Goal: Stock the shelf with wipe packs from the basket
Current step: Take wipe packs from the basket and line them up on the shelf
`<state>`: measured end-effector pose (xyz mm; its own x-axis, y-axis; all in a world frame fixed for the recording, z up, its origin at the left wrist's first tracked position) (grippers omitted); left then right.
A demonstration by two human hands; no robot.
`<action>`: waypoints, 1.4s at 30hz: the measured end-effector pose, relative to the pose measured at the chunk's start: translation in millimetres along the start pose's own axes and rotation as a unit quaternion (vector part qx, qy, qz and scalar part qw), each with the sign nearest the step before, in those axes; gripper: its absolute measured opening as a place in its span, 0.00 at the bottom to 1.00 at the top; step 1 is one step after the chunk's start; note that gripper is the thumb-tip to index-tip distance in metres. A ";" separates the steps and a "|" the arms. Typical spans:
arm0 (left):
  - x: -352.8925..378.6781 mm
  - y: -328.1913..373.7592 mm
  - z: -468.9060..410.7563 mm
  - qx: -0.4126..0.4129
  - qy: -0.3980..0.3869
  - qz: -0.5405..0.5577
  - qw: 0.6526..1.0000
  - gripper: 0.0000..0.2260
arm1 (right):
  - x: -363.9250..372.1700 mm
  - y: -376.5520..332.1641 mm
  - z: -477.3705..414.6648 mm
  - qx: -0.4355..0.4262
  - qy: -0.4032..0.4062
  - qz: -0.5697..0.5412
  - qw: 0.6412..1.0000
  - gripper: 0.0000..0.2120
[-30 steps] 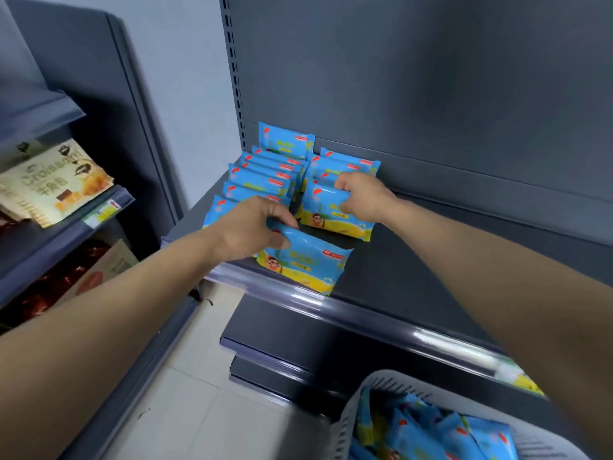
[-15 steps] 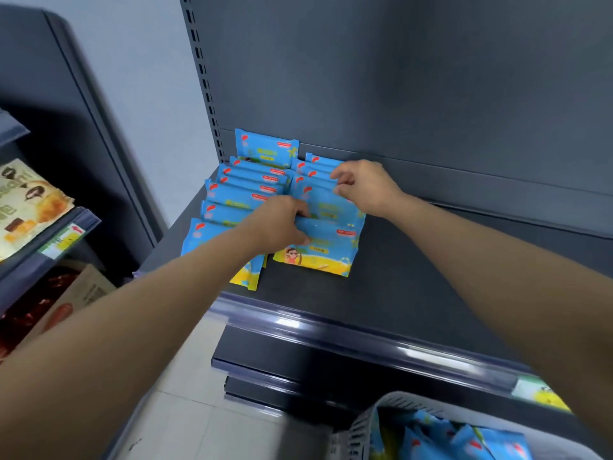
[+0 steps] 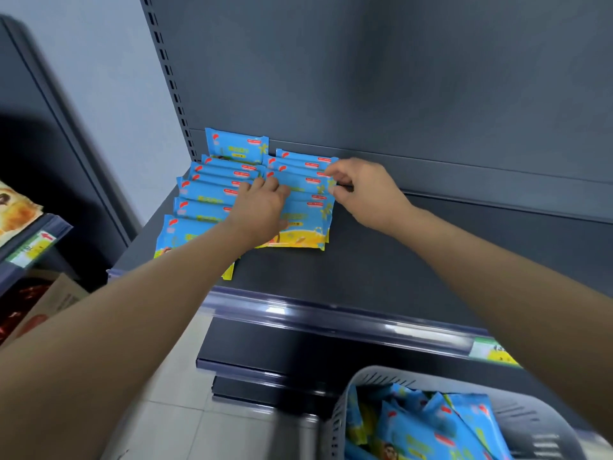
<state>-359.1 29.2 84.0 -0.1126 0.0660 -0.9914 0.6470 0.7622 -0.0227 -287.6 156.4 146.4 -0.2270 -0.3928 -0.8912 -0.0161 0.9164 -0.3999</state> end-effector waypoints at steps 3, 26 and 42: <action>-18.3 15.3 16.3 0.002 0.044 0.018 0.999 0.23 | -14.1 -7.7 20.3 -0.034 0.012 0.110 0.993 0.19; -175.3 252.1 220.0 0.120 0.287 0.079 0.947 0.22 | -158.2 -11.9 281.1 -0.106 0.186 0.210 0.954 0.23; 107.0 279.7 271.9 0.125 -0.171 0.042 0.976 0.19 | 89.9 145.1 381.9 0.068 -0.285 0.098 0.951 0.22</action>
<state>14.8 74.3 -63.4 0.1791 -0.1295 -0.9753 0.8122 0.5789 0.0723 61.5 224.9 -73.6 0.3532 -0.2291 -0.9071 0.1080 0.9731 -0.2037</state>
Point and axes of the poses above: each hand's wrist, its own z-axis away from the middle knuckle, its own x-axis out of the palm, y = z × x, the point moved 7 cm from there along -z, towards the middle knuckle
